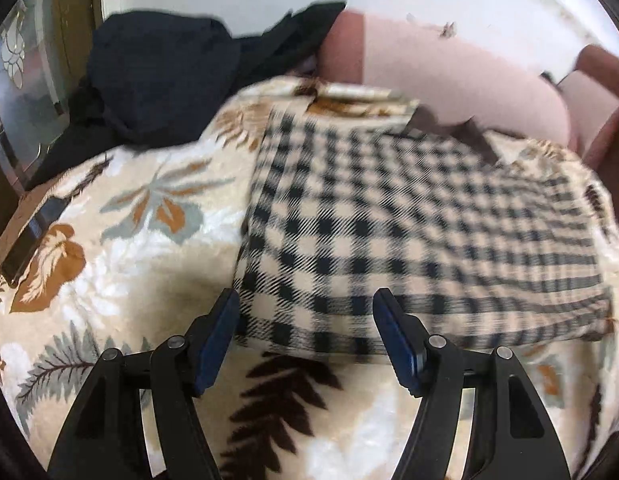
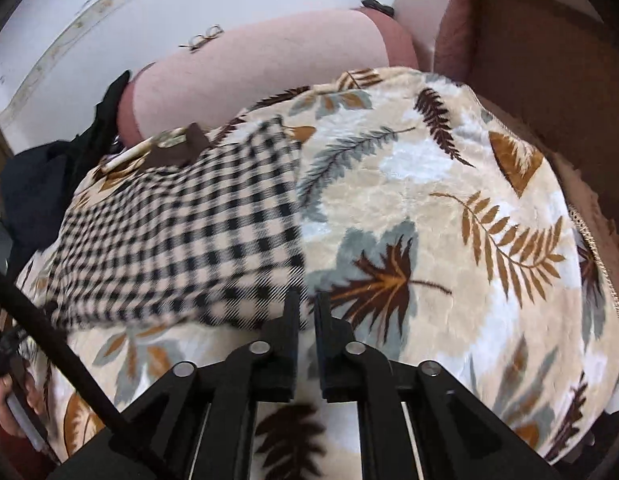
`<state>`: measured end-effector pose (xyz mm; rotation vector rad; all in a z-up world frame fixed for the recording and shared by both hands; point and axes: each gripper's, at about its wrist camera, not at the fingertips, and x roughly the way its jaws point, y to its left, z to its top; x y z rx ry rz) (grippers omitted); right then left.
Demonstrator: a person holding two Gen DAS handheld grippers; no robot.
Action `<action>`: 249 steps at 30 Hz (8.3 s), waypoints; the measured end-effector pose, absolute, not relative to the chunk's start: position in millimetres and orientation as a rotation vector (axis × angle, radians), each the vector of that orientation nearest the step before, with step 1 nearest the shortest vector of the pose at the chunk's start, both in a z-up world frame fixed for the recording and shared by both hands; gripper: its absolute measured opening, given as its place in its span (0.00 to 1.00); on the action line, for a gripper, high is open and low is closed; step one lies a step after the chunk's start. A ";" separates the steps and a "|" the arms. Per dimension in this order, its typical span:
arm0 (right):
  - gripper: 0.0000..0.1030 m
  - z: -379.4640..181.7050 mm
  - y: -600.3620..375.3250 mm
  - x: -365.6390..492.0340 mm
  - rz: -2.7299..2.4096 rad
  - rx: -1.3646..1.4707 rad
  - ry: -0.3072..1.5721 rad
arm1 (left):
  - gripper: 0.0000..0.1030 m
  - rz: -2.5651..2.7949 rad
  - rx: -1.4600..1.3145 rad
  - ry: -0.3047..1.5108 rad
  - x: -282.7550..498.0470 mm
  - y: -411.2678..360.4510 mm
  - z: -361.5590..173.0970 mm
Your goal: Fold large clothes
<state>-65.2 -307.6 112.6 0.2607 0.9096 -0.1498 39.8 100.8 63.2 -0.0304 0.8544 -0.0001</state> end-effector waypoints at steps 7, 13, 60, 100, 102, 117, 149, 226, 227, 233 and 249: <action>0.30 113.2 -268.1 -77.8 -0.095 0.249 0.931 | 0.73 0.017 -0.070 0.631 -1.0 101.1 113.2; 0.40 119.4 -237.9 -83.6 -0.067 0.201 0.935 | 0.76 0.069 -0.063 0.527 -17.4 108.8 135.1; 0.52 79.8 -167.8 -45.7 -0.050 0.081 0.992 | 0.84 0.034 -0.087 0.763 -17.8 112.2 91.3; 0.57 57.8 -157.1 -29.0 -0.042 0.046 0.992 | 0.84 0.059 -0.091 0.816 -3.8 112.1 71.8; 0.57 56.4 -157.8 -28.7 -0.044 0.046 0.997 | 0.84 0.054 -0.091 0.821 -2.9 111.9 70.9; 0.58 55.1 -157.8 -28.9 -0.047 0.042 0.998 | 0.84 0.010 -0.106 0.836 -3.8 110.7 69.9; 0.60 56.7 -175.5 -23.6 -0.057 0.066 0.960 | 0.84 0.079 -0.048 0.771 -27.3 99.4 85.1; 0.63 41.8 -203.1 -13.2 -0.096 0.096 1.000 | 0.84 -0.050 -0.010 0.975 0.0 57.4 28.1; 0.63 41.1 -203.0 -13.1 -0.096 0.096 1.002 | 0.84 -0.051 -0.012 0.978 -0.5 58.0 27.8; 0.63 36.8 -203.2 -12.9 -0.095 0.098 1.011 | 0.84 -0.044 -0.022 0.988 1.2 59.8 25.4; 0.64 32.2 -204.6 -13.6 -0.095 0.106 1.014 | 0.84 -0.009 0.012 1.034 4.6 58.6 7.8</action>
